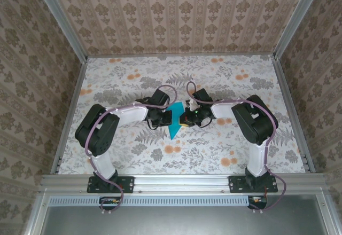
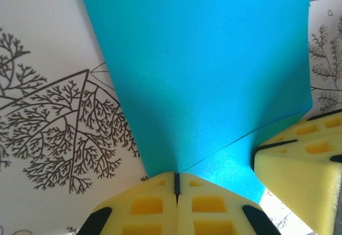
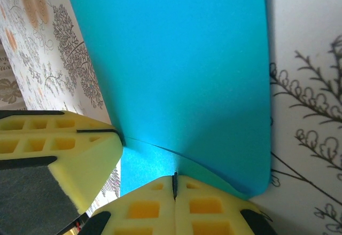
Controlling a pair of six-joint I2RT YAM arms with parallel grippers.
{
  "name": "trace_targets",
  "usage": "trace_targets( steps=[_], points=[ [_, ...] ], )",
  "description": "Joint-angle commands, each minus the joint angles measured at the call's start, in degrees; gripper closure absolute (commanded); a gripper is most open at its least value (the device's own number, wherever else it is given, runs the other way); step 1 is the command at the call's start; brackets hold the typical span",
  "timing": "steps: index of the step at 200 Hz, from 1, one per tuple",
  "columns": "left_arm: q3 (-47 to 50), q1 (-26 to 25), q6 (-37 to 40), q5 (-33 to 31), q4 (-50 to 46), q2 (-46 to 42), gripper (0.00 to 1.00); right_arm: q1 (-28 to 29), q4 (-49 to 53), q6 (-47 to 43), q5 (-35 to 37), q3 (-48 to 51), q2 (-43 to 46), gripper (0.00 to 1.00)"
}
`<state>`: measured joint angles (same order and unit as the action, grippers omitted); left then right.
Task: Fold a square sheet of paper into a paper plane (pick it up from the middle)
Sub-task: Third fold the triangle at the center of the table.
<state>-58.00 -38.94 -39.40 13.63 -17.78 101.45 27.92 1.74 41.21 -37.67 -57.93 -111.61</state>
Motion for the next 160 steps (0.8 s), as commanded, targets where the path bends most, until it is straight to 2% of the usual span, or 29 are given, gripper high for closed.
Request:
trace_targets(
  steps=[1, 19, 35, 80, 160],
  points=[
    [0.5, -0.6, -1.9, -0.6, 2.1, -6.2, 0.91, 0.2, 2.9, 1.8, 5.0, 0.4, -1.3, 1.0],
    [3.0, -2.3, -4.7, -0.8, 4.9, -9.4, 0.85, 0.2, 3.1, 2.4, 5.3, 0.4, -1.2, 1.0],
    [5.9, -3.6, -7.9, -1.0, 8.0, -11.2, 0.84, 0.2, 3.3, 2.7, 5.5, 0.4, -1.2, 1.0],
    [11.9, -7.2, -15.0, 0.0, 16.3, -11.4, 0.88, 0.2, 4.6, 2.6, 5.9, -0.2, -1.0, 1.0],
    [15.9, -7.6, -18.4, 0.7, 18.2, -7.3, 0.91, 0.2, 5.4, 2.6, 5.9, -0.7, -0.8, 1.0]
  ],
)
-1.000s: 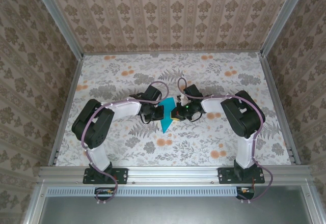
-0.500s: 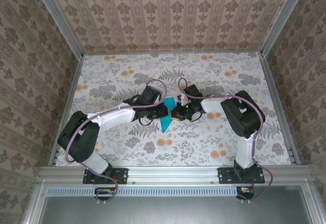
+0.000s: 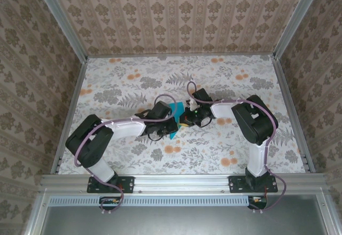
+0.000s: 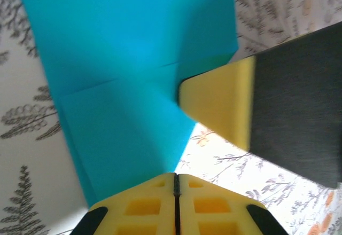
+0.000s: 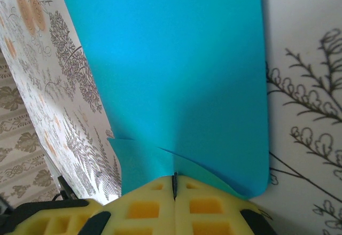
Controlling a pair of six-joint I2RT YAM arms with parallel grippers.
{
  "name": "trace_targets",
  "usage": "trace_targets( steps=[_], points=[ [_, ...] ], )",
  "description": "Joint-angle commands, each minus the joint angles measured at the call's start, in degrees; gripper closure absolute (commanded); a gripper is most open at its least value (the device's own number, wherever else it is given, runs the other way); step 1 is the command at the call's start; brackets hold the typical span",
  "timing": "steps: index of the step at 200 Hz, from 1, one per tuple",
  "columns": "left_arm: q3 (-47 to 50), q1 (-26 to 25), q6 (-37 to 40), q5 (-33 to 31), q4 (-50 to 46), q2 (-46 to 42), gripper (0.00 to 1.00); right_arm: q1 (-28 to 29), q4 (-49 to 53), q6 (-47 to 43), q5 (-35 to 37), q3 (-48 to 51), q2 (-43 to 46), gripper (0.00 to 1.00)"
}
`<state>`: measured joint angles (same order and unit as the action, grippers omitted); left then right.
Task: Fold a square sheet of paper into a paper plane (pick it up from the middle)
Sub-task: Third fold the triangle at the center of the table.
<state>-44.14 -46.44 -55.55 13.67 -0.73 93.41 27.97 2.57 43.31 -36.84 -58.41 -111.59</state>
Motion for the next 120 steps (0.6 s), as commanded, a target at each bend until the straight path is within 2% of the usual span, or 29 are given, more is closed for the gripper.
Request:
trace_targets(
  steps=[1, 80, 120],
  points=[
    [2.1, -0.1, -2.3, 0.6, 1.2, 0.7, 0.91, 0.2, 4.6, 0.5, 5.1, -0.2, -0.9, 1.0],
    [7.3, -1.8, -5.5, 0.8, 2.6, -0.3, 0.94, 0.2, 4.9, 0.0, 4.8, -1.0, -0.9, 1.0],
    [9.1, -2.0, -5.6, -1.2, 0.2, -1.3, 1.0, 0.2, 1.9, -3.5, 1.3, -1.6, 2.2, 1.0]
  ],
)
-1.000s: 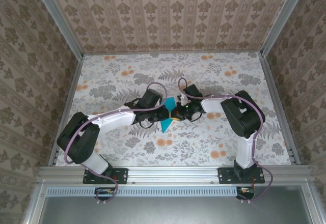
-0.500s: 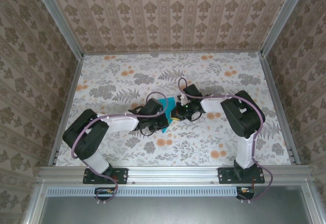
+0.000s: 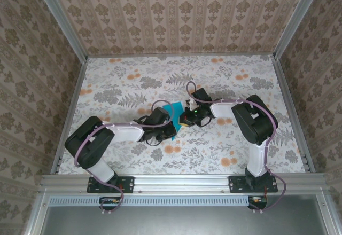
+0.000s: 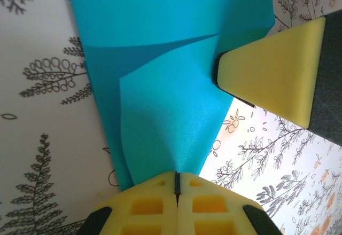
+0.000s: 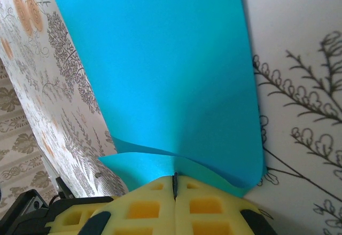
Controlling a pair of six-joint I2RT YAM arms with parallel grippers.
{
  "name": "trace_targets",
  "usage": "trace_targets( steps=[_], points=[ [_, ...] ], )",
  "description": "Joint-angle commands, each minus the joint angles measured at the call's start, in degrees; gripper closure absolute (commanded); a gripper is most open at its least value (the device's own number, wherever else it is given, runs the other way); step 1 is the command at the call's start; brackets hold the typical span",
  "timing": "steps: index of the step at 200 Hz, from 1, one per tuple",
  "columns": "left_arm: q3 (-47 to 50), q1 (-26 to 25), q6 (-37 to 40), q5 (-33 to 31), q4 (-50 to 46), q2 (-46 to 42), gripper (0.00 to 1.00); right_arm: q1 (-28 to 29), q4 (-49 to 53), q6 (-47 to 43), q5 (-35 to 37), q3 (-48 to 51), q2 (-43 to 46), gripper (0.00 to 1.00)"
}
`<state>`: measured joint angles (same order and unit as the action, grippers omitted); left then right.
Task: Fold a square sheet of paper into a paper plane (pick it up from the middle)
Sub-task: Third fold the triangle at the center of the table.
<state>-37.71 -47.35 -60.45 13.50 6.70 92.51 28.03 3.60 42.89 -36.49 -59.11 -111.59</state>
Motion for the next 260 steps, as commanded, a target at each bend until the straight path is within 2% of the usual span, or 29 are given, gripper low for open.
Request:
trace_targets(
  steps=[1, 50, 94, 165, 199, 260],
  points=[
    [2.6, -1.0, -0.7, -1.2, -7.4, -0.4, 1.0, 0.1, 0.8, -3.2, 0.9, -0.9, 2.4, 1.0],
    [2.9, -0.4, 1.1, -2.6, -10.1, -0.6, 1.0, 1.6, 0.6, -9.3, 2.1, 1.9, 7.2, 1.0],
    [3.3, -0.2, 1.1, -3.3, -10.8, -0.8, 1.0, 5.4, 2.1, -10.9, 5.1, 2.2, 5.0, 1.0],
    [3.6, 0.3, 1.2, -3.3, -12.7, -0.6, 1.0, 6.0, 3.1, -14.2, 4.7, 0.7, 0.7, 1.0],
    [3.9, 0.5, 1.1, -2.6, -14.4, -0.2, 1.0, 3.7, 3.4, -14.0, 6.2, -0.2, -0.5, 1.0],
    [5.6, 1.3, 1.6, -1.6, -13.4, -0.3, 1.0, -5.4, 2.2, -10.8, 8.7, -1.1, 0.9, 1.0]
  ],
)
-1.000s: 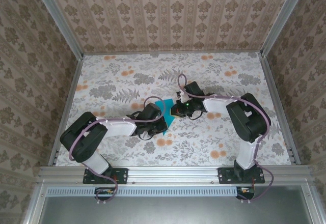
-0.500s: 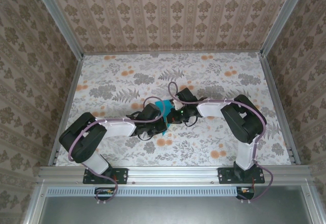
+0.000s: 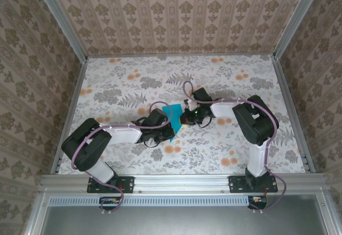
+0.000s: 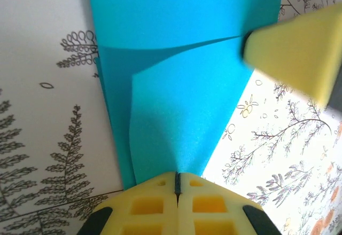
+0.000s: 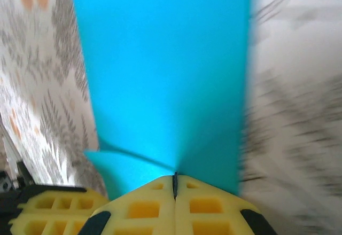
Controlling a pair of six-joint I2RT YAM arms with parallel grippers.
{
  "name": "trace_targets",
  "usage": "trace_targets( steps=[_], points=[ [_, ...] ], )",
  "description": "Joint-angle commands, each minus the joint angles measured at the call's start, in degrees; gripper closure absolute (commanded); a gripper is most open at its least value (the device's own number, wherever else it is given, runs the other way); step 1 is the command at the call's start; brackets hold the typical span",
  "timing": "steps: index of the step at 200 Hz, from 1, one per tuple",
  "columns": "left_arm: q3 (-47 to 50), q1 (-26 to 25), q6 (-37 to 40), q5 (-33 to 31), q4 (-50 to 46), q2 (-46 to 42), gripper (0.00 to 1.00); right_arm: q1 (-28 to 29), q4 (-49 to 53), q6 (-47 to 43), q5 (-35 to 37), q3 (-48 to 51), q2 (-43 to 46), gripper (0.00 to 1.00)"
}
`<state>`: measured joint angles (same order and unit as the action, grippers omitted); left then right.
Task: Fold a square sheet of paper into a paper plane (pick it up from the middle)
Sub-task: Third fold the triangle at the center of the table.
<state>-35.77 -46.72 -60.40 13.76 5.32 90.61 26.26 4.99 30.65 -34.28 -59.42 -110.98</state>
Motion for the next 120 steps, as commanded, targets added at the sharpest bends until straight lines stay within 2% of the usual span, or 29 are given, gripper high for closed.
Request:
trace_targets(
  steps=[1, 56, 120],
  points=[
    [3.7, 0.7, 1.6, -1.9, -11.9, 1.5, 1.0, -3.6, 0.9, 1.4, 6.6, -0.7, 0.4, 1.0],
    [1.0, 2.3, 8.4, -2.1, -12.7, 1.1, 1.0, -1.2, -0.5, 2.2, 5.1, 4.7, 10.0, 1.0],
    [-0.3, 3.7, 11.6, -0.1, -12.9, 0.2, 1.0, 6.1, -2.2, 5.6, 0.7, 1.0, 3.9, 1.0]
  ],
)
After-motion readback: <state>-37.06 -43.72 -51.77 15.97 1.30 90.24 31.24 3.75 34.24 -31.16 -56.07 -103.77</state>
